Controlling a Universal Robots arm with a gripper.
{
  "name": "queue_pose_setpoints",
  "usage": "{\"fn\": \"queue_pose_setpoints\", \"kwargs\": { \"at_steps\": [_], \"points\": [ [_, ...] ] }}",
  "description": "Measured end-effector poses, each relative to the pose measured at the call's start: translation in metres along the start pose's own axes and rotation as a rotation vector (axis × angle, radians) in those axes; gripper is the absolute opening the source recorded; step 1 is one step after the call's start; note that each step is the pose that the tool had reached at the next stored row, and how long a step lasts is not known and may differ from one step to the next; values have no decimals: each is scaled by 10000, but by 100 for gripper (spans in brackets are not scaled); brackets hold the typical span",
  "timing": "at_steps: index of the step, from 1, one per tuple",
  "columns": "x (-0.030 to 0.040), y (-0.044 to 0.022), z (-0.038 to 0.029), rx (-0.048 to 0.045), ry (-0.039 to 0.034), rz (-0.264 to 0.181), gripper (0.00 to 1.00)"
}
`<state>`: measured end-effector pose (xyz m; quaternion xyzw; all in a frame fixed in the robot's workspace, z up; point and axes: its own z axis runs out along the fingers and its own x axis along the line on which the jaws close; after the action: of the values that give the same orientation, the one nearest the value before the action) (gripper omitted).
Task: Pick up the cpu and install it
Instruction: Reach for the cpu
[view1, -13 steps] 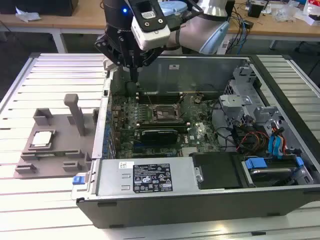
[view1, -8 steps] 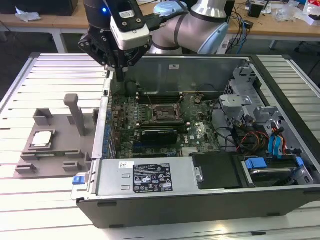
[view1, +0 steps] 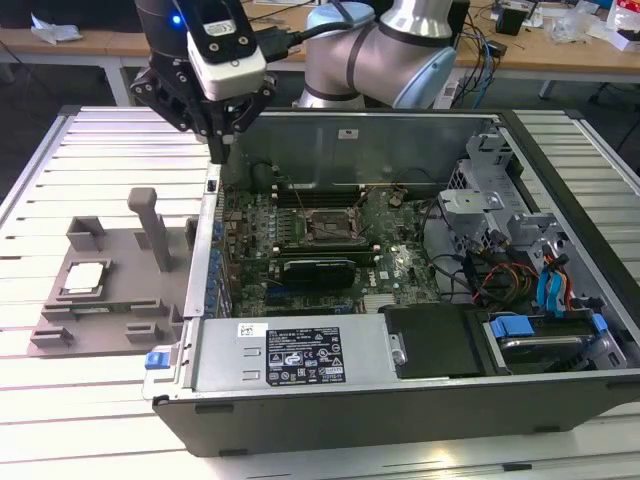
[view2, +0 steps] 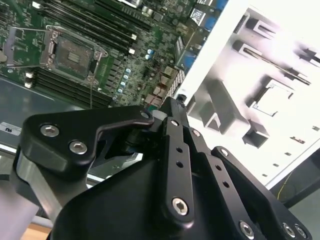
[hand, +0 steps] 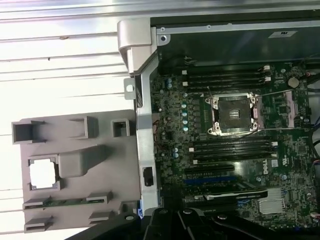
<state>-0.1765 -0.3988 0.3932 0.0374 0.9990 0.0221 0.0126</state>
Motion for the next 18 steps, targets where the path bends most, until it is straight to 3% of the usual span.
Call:
{"fn": "queue_pose_setpoints", "kwargs": {
  "at_steps": [6,18],
  "points": [
    [99,-8,-3,0,1,-1,11],
    [380,-28,-10,0,1,0,11]
  ]
}}
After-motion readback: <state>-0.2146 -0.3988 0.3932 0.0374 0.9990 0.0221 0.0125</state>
